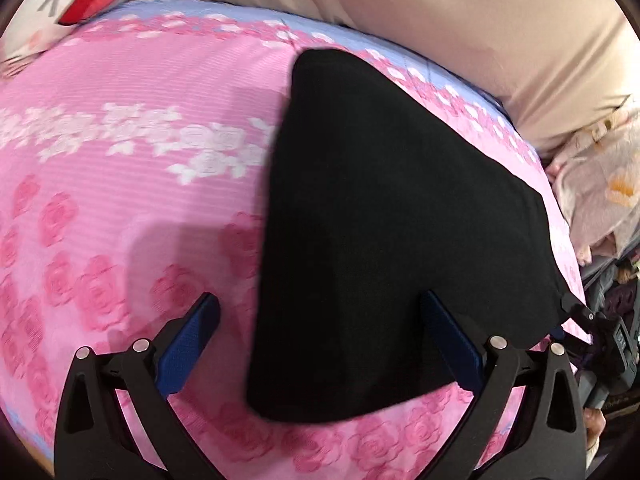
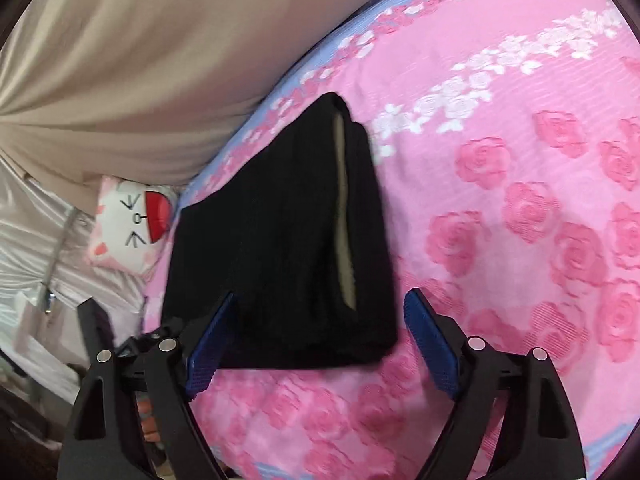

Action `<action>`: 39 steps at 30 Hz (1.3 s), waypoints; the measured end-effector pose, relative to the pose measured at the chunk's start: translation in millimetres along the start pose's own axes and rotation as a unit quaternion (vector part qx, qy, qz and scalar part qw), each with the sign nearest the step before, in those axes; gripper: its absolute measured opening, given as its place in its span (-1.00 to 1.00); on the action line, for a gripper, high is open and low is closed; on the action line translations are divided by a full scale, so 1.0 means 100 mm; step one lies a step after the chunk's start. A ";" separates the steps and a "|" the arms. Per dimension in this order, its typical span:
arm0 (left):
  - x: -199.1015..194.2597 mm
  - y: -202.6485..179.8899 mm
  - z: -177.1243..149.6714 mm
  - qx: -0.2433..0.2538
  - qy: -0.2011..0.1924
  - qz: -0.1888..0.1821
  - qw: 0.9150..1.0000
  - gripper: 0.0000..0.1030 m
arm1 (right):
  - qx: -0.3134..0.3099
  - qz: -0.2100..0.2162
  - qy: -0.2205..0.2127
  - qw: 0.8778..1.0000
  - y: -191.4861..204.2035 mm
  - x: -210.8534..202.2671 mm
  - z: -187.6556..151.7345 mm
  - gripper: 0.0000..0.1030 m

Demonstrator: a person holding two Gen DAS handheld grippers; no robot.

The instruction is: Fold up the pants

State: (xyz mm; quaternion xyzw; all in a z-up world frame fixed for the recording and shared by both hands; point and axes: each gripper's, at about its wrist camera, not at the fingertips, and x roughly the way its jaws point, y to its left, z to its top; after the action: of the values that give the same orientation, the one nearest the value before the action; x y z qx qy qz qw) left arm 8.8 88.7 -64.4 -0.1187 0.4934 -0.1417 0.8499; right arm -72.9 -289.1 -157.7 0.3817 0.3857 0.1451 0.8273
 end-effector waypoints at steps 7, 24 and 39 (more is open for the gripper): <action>0.16 -0.27 0.13 0.016 -0.001 -0.025 1.000 0.59 | -0.036 -0.020 -0.031 0.999 0.20 0.25 0.04 0.31; 0.08 -0.32 0.23 0.007 -0.015 -0.004 1.000 -0.30 | -0.025 -0.010 -0.042 0.999 0.19 0.22 0.10 -0.25; -0.94 -0.45 -0.16 0.089 -0.012 -0.097 0.991 -0.37 | -0.130 0.004 -0.047 0.990 0.96 -0.76 -0.36 -0.32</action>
State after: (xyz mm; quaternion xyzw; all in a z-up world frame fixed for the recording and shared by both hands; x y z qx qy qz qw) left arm -54.7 79.2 18.7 -0.0915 0.4548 -0.2657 0.8451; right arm -144.7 -246.8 -60.8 0.2787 0.3223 0.1795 0.8867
